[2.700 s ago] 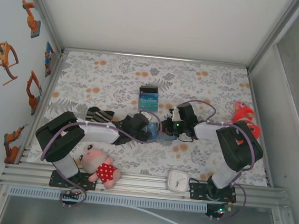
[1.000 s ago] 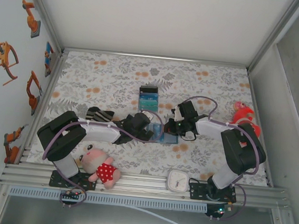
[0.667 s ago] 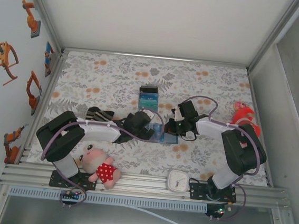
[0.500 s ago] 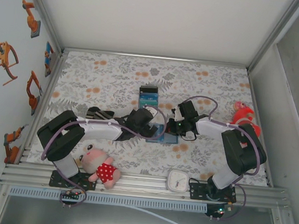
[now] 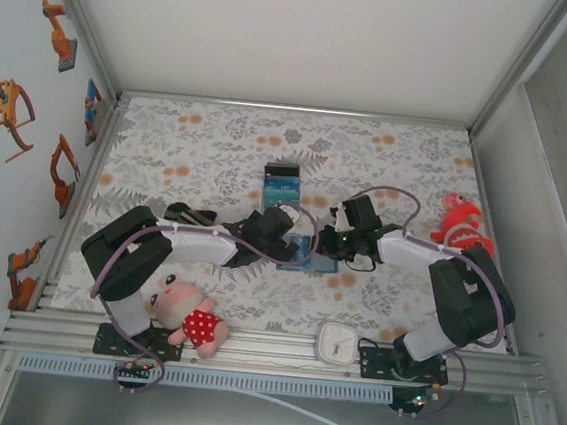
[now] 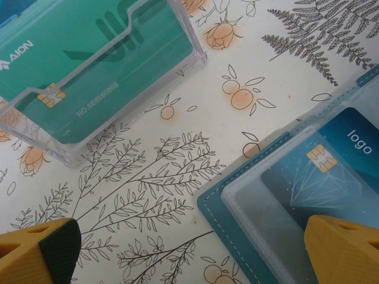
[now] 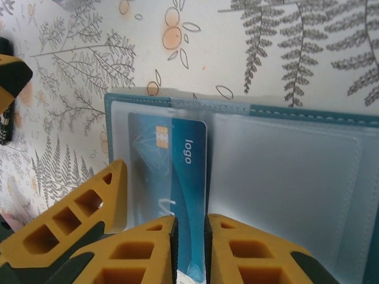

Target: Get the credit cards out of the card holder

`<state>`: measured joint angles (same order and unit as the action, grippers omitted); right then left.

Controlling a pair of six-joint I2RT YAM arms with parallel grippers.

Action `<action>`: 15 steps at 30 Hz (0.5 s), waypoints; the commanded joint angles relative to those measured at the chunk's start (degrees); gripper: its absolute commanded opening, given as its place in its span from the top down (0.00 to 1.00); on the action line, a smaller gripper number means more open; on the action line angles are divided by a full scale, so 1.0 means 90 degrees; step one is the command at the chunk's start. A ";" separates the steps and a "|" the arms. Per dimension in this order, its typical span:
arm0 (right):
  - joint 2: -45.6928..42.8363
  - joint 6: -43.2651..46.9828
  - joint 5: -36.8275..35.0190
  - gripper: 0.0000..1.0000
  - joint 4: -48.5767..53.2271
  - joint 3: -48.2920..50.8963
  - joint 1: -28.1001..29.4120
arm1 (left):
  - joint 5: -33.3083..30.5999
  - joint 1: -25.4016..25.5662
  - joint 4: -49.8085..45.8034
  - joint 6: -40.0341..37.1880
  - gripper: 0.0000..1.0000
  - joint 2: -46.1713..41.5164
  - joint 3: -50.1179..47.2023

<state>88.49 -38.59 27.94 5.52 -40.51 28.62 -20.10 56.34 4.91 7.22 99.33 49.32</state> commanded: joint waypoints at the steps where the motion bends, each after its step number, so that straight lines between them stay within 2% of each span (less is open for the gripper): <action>1: 0.0086 -0.0356 0.0229 0.79 -0.0429 0.0185 -0.0036 | 0.0019 0.0010 -0.0287 0.0187 0.03 0.0006 -0.0160; 15: 0.0721 -0.0682 0.0576 0.77 -0.1206 0.0331 -0.0036 | 0.0085 0.0068 -0.0551 0.0525 0.03 0.0028 -0.0372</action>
<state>93.41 -43.64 32.36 -2.92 -38.35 28.62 -19.97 56.36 5.10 11.29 99.09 47.77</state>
